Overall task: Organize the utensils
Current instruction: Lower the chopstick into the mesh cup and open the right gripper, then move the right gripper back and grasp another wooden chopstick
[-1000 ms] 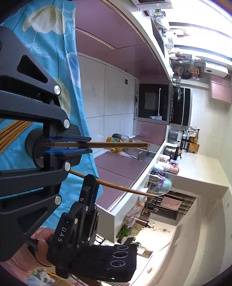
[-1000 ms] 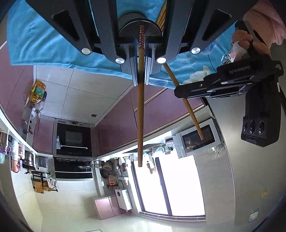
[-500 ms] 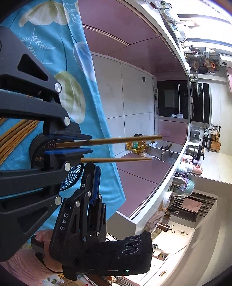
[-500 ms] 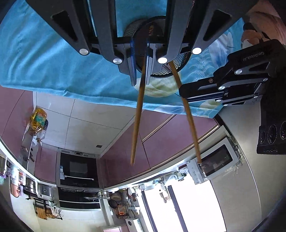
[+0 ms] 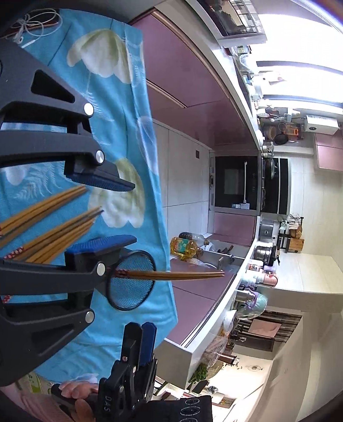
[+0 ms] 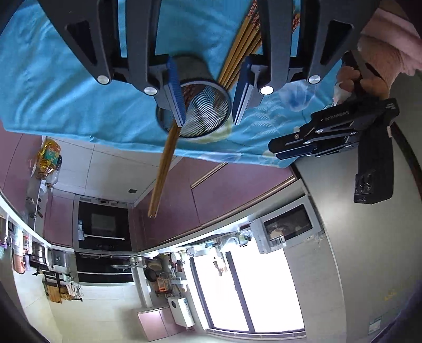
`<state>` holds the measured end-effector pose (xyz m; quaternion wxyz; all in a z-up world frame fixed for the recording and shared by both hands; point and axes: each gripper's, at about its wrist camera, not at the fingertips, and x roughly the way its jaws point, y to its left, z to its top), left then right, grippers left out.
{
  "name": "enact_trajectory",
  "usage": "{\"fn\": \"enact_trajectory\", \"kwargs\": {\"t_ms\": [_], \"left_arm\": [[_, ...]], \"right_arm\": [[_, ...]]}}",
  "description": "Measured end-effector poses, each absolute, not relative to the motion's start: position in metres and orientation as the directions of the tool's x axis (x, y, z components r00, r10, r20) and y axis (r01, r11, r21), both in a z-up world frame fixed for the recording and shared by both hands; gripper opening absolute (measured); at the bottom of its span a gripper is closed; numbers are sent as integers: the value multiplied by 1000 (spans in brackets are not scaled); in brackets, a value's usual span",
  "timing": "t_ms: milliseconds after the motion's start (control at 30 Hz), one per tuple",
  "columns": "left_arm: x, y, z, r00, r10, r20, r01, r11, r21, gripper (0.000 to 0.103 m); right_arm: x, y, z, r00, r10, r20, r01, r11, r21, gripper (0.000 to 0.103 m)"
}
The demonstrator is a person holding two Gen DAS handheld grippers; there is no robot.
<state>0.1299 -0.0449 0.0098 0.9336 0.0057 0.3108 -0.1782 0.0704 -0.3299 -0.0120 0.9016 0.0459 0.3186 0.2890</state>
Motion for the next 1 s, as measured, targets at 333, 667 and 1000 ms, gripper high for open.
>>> {"fn": "enact_trajectory", "kwargs": {"t_ms": [333, 667, 1000], "left_arm": [[90, -14, -66, 660, -298, -690, 284, 949, -138, 34], [73, -10, -104, 601, -313, -735, 283, 944, -171, 34], [76, -19, -114, 576, -305, -759, 288, 944, -160, 34]], "right_arm": [[60, -292, -80, 511, 491, -706, -450, 852, 266, 35], [53, -275, -102, 506, 416, -756, -406, 888, 218, 34], [54, -269, -107, 507, 378, -775, -397, 900, 179, 32]]}}
